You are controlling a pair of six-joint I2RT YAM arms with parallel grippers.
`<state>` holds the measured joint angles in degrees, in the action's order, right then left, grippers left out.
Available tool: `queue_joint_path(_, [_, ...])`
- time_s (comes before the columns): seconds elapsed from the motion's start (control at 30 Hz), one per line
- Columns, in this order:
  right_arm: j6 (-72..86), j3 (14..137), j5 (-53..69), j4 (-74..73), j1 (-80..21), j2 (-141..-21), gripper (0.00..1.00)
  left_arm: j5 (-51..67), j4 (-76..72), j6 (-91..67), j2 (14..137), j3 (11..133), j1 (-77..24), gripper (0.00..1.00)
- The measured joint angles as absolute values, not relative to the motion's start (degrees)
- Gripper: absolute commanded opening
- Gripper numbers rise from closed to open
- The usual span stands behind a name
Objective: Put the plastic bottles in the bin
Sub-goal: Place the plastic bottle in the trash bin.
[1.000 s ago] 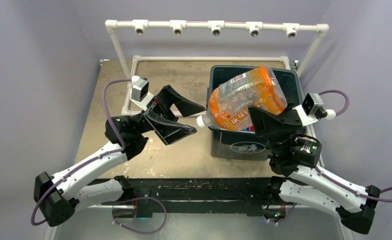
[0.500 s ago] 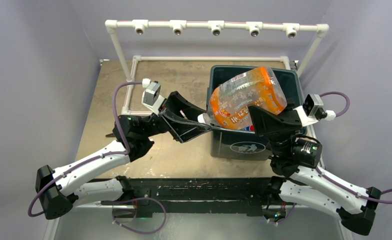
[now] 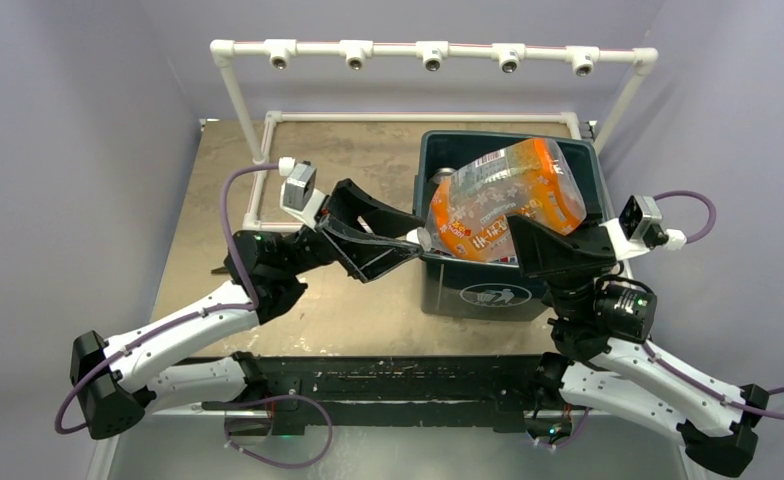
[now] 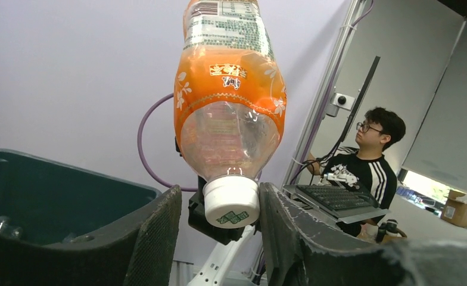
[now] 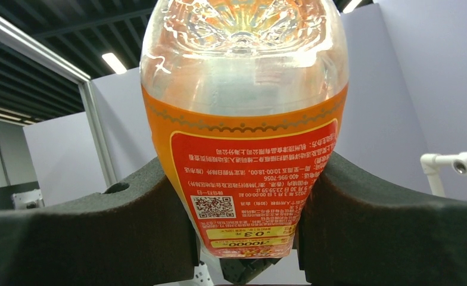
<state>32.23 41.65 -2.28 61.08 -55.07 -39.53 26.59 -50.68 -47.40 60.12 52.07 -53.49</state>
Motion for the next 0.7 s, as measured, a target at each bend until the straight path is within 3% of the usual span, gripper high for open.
queue_joint_path(0.17, [31.9, 41.6, -2.7, 60.5, -55.1, -39.4, 0.17, 26.7, -51.4, -47.4, 61.5, 52.5, -54.6, 0.53])
queue_joint_path(0.23, [31.9, 41.6, -2.7, 60.3, -55.1, -39.4, 0.17, 26.8, -51.2, -47.3, 62.2, 52.9, -55.1, 0.5])
queue_joint_path(0.4, [31.7, 41.6, -3.0, 59.7, -55.1, -39.3, 0.19, 26.8, -51.1, -46.8, 62.7, 53.2, -56.2, 0.23])
queue_joint_path(0.47, [31.4, 41.6, -3.1, 59.5, -55.1, -39.0, 0.23, 26.6, -51.1, -46.1, 62.6, 53.2, -56.5, 0.04])
queue_joint_path(0.5, [31.1, 41.6, -3.1, 59.2, -55.1, -38.8, 0.32, 26.5, -50.9, -46.0, 62.6, 53.2, -56.7, 0.0])
queue_joint_path(0.63, [30.8, 41.7, -3.1, 56.7, -55.1, -37.6, 0.89, 26.2, -50.2, -44.9, 62.6, 53.2, -56.8, 0.0])
queue_joint_path(0.67, [30.6, 41.9, -3.1, 55.2, -55.1, -37.2, 0.98, 25.8, -49.9, -44.5, 62.5, 53.2, -56.8, 0.0])
queue_joint_path(0.7, [30.2, 42.7, -3.3, 52.6, -55.1, -36.7, 0.99, 25.3, -49.3, -43.8, 62.4, 53.2, -56.8, 0.0])
